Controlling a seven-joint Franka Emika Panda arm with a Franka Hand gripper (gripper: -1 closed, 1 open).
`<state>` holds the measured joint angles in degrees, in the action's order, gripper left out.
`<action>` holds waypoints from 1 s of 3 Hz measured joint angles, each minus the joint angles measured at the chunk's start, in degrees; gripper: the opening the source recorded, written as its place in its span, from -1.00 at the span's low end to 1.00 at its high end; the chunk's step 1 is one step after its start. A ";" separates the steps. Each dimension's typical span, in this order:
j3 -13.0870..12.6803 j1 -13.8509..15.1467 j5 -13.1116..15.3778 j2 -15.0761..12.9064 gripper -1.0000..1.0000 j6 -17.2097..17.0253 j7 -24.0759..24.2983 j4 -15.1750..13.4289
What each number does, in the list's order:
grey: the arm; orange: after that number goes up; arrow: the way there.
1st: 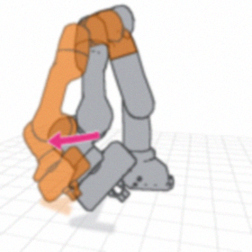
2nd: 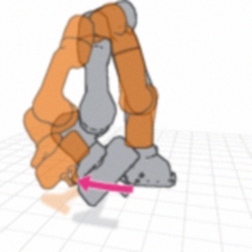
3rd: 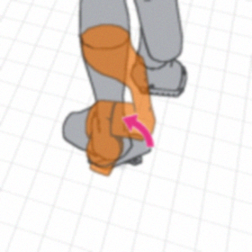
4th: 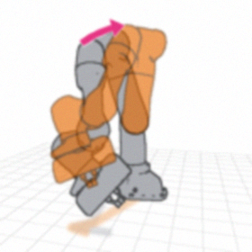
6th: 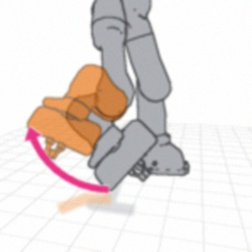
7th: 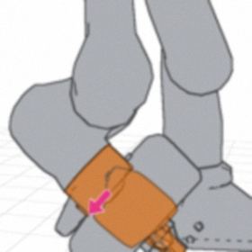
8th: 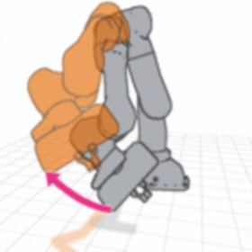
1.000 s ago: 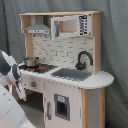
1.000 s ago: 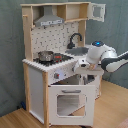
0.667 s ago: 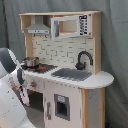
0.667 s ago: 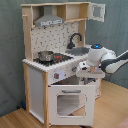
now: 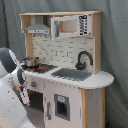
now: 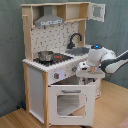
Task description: Play with the kitchen
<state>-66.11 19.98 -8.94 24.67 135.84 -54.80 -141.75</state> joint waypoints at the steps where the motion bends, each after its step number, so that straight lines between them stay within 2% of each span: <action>1: -0.02 0.95 0.02 -4.77 -1.00 3.30 -0.72 -0.05; 2: -0.56 1.15 0.02 -9.27 -1.00 7.08 -0.40 -0.04; 3: -1.66 1.14 0.02 -13.36 -1.00 10.17 2.55 -0.04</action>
<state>-67.77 21.12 -8.91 11.31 146.01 -52.25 -141.80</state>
